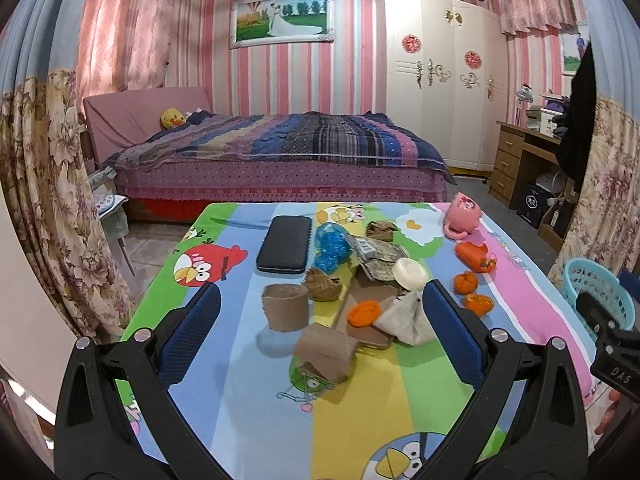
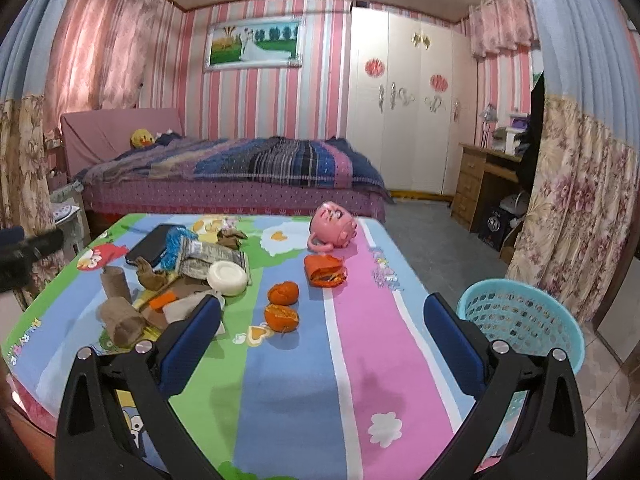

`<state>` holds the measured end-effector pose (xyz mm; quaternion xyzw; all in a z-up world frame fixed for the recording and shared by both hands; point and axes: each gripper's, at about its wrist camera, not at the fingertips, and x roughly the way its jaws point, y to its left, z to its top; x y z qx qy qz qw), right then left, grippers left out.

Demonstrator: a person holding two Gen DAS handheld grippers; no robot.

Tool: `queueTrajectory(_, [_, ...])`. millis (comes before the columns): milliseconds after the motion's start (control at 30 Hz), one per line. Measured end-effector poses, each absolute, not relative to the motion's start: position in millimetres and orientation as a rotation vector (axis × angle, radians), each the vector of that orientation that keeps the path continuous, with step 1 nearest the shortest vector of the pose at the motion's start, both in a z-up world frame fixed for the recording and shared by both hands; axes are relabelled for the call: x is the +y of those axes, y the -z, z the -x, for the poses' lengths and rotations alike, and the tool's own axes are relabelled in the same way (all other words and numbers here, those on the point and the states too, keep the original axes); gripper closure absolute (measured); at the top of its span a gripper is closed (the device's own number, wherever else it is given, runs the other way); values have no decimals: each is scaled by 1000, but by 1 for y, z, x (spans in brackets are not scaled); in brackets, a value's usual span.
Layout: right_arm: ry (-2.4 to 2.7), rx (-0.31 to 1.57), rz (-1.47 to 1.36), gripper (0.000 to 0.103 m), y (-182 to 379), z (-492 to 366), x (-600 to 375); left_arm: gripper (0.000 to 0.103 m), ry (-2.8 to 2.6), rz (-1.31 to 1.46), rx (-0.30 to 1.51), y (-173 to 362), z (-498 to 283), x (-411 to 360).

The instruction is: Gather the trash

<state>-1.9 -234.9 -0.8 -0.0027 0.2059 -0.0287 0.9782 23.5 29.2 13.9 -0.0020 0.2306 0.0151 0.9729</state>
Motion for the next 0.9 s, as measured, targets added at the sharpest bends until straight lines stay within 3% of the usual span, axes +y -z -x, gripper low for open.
queueTrajectory(467, [79,414,3,4,-23,-75,-237,5,-85,-1,540,14,-92,99])
queueTrajectory(900, [133,518,-16,4,27,-118,-246,5,-3,13,679,78,-156,91])
